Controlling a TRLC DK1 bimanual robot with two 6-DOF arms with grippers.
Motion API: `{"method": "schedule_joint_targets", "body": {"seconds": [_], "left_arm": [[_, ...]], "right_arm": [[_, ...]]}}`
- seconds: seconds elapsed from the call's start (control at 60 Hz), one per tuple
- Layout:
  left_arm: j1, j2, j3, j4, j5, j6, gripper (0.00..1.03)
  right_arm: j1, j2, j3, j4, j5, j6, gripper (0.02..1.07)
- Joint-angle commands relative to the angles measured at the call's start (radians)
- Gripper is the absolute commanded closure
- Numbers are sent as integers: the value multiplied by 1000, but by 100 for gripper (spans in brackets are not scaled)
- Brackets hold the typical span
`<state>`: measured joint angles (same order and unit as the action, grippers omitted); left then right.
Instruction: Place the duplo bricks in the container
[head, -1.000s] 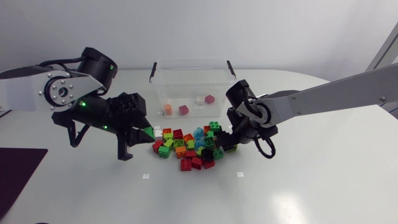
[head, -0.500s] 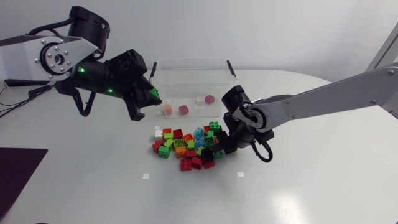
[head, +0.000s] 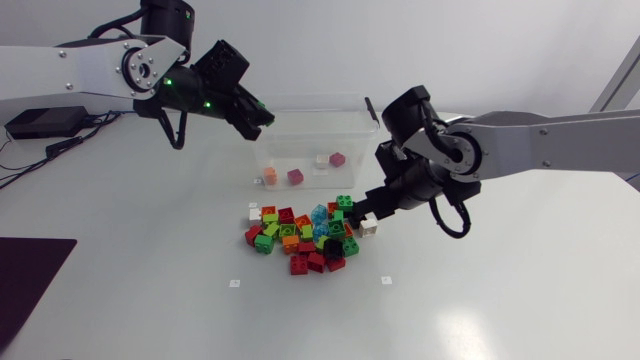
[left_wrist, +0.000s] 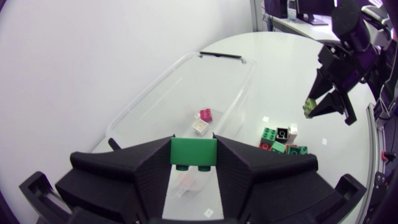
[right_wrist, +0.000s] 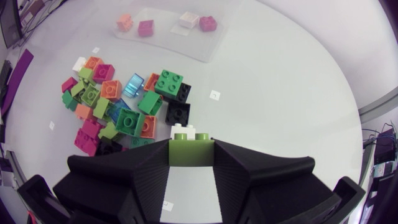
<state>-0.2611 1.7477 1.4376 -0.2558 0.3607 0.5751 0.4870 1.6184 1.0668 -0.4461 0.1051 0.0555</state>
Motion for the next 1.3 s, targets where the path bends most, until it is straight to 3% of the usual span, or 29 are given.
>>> {"method": "schedule_joint_targets", "body": {"seconds": [0.0,0.4,0.467,0.533,0.567,0.867,1.017,1.283], "left_arm": [[16,53,67,23,3,-75,72],[20,223,238,82,-57,-179,65],[20,240,262,82,-57,-195,51],[16,240,265,82,-68,-204,12],[14,233,261,82,-78,-205,6],[31,16,61,121,-78,-187,5],[43,-129,-98,121,-72,-110,5],[60,-275,-345,86,24,58,6]], "right_arm": [[2,-25,47,-13,-1,-5,66],[7,-9,209,38,-18,17,66],[2,14,252,43,-19,23,66],[2,40,292,46,-19,27,66],[2,57,315,49,-19,27,66],[-1,207,519,60,-19,30,66],[-5,287,628,58,-19,30,66],[-11,390,731,72,-18,44,66]]}}
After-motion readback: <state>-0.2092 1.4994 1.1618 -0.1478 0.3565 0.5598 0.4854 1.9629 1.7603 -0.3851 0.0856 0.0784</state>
